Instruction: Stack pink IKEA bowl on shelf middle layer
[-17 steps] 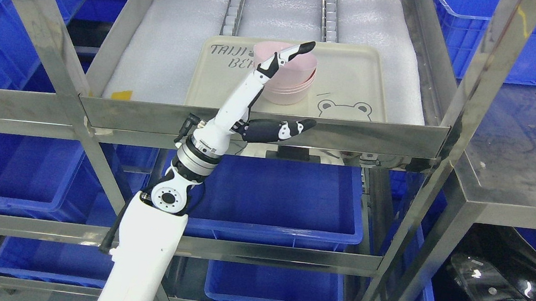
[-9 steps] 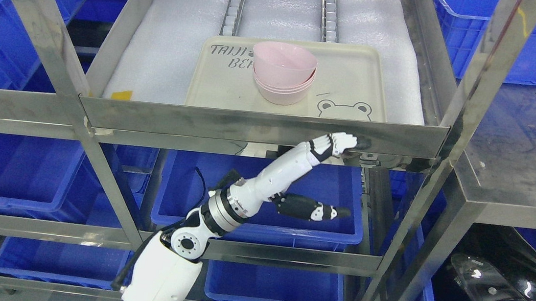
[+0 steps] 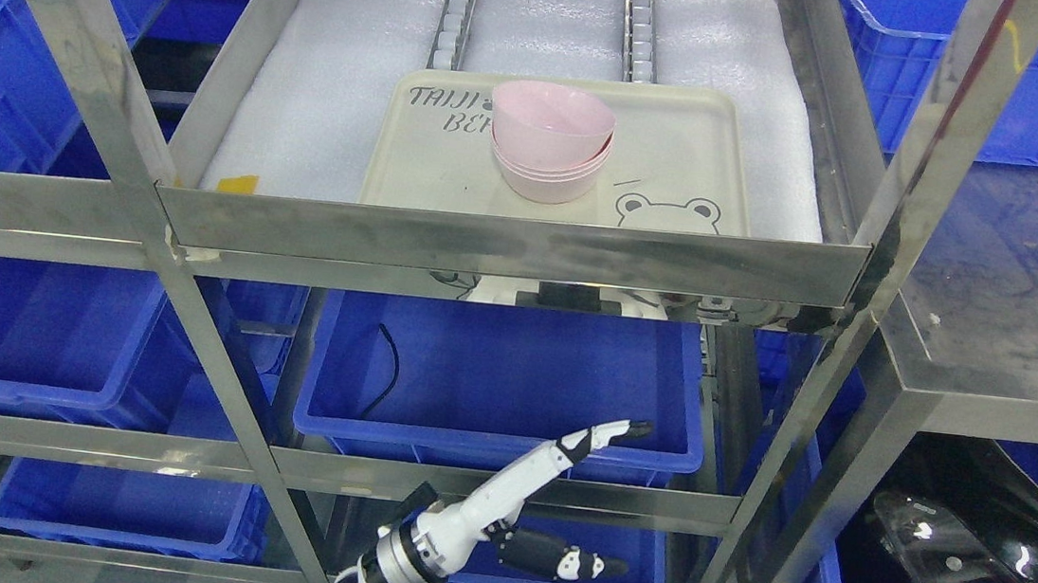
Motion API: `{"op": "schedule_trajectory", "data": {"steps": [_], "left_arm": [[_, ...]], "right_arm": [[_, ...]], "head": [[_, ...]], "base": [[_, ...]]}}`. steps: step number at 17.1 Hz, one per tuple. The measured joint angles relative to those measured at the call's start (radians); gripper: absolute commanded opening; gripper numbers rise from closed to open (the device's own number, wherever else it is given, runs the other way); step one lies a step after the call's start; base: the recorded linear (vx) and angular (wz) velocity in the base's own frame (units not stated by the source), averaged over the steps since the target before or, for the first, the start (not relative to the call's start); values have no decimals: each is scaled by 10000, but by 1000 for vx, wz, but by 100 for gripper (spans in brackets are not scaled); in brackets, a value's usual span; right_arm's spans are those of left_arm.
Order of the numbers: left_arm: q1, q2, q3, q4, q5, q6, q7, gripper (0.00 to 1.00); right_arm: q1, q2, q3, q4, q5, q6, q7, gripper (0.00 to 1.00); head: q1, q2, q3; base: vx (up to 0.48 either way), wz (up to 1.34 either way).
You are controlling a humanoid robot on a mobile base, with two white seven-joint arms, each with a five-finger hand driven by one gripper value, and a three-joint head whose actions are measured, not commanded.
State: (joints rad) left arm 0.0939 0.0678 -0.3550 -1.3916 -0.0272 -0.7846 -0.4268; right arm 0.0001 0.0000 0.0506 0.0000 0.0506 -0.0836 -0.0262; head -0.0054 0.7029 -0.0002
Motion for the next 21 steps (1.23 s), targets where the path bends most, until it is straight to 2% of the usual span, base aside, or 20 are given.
{"op": "schedule_trajectory", "data": {"steps": [7, 10, 15, 18, 21], "left_arm": [[871, -328, 1607, 1247, 1250, 2, 164, 100], [965, -427, 2145, 1231, 1669, 12, 1285, 100], [998, -536, 2745, 837, 1987, 2061, 3466, 100], [1076, -580, 3002, 395, 2057, 3050, 3792, 100], [1260, -607, 2979, -148, 2063, 3272, 3722, 100]], "right_arm": [[0, 0, 0, 0, 0, 0, 0, 100], [-1, 0, 0, 0, 0, 0, 0, 100], [-1, 0, 0, 0, 0, 0, 0, 100], [-1, 0, 0, 0, 0, 0, 0, 100], [-1, 0, 0, 0, 0, 0, 0, 100]], "head": [[0, 0, 0], [0, 0, 0], [0, 0, 0], [0, 0, 0], [0, 0, 0]], "base": [[0, 0], [0, 0], [0, 0], [0, 0], [0, 0]]}}
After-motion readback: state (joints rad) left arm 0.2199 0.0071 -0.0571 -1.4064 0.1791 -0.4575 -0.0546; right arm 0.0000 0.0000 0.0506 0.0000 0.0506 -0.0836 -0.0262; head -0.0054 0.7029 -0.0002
